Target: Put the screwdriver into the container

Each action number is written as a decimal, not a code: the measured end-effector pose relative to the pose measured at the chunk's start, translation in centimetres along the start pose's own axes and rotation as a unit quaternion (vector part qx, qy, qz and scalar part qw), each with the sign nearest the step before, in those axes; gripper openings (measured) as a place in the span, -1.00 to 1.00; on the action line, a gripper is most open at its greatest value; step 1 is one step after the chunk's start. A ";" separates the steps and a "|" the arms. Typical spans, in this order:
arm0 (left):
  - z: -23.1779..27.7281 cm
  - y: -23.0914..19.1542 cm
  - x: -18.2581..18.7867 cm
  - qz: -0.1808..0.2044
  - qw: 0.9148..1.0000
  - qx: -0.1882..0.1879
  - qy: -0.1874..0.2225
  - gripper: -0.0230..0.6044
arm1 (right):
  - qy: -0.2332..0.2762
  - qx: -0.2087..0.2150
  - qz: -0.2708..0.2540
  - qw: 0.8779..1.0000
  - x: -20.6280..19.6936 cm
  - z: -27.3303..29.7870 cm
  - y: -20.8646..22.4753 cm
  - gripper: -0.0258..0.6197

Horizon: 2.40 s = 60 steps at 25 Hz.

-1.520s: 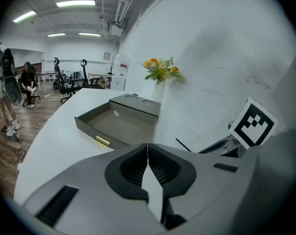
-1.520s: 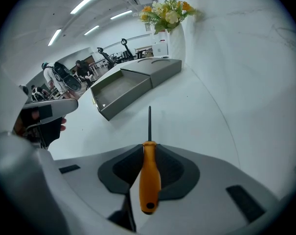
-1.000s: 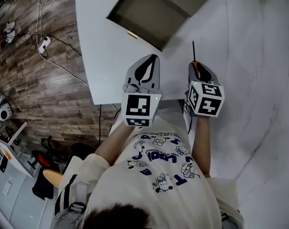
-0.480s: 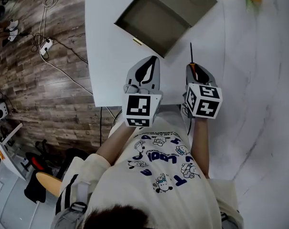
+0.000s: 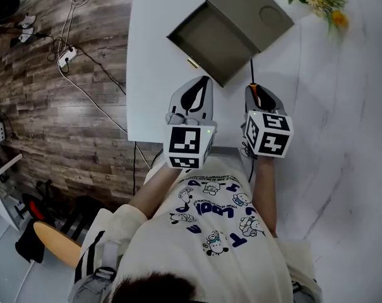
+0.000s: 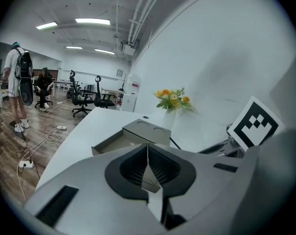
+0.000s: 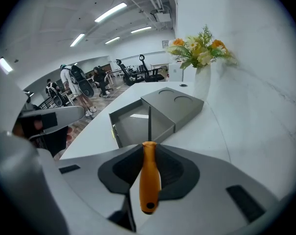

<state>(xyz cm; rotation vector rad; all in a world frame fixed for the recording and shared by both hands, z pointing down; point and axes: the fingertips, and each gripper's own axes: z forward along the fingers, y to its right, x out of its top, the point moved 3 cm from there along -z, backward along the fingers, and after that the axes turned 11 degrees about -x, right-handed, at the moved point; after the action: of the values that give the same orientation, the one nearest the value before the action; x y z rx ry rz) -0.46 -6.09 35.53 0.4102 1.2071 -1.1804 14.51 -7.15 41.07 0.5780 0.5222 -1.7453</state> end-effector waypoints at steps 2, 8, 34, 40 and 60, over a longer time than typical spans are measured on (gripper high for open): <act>0.0 -0.4 0.2 0.000 1.000 0.007 0.005 -0.87 | 0.006 0.005 -0.006 1.000 0.8 0.3 -0.3 -0.63; 0.4 -1.4 1.4 -0.002 0.999 0.027 0.019 -0.87 | 0.020 0.023 -0.026 0.999 3.2 1.5 -1.1 -0.63; 0.9 -5.4 1.6 -0.029 0.996 0.077 0.030 -0.87 | 0.031 0.072 -0.051 0.996 6.5 5.7 -5.6 -0.63; 1.7 -6.5 1.3 -0.039 0.995 0.085 0.027 -0.87 | 0.025 0.074 -0.044 0.996 6.9 7.2 -5.9 -0.63; 4.7 -8.2 -0.9 -0.060 0.994 0.092 -0.009 -0.87 | -0.025 0.070 -0.042 0.996 6.1 12.0 -5.8 -0.63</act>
<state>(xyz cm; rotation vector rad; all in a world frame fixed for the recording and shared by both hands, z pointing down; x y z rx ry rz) -5.11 -12.57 40.65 0.4690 1.1233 -1.4017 6.23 -17.82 46.85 0.6174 0.3960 -1.8813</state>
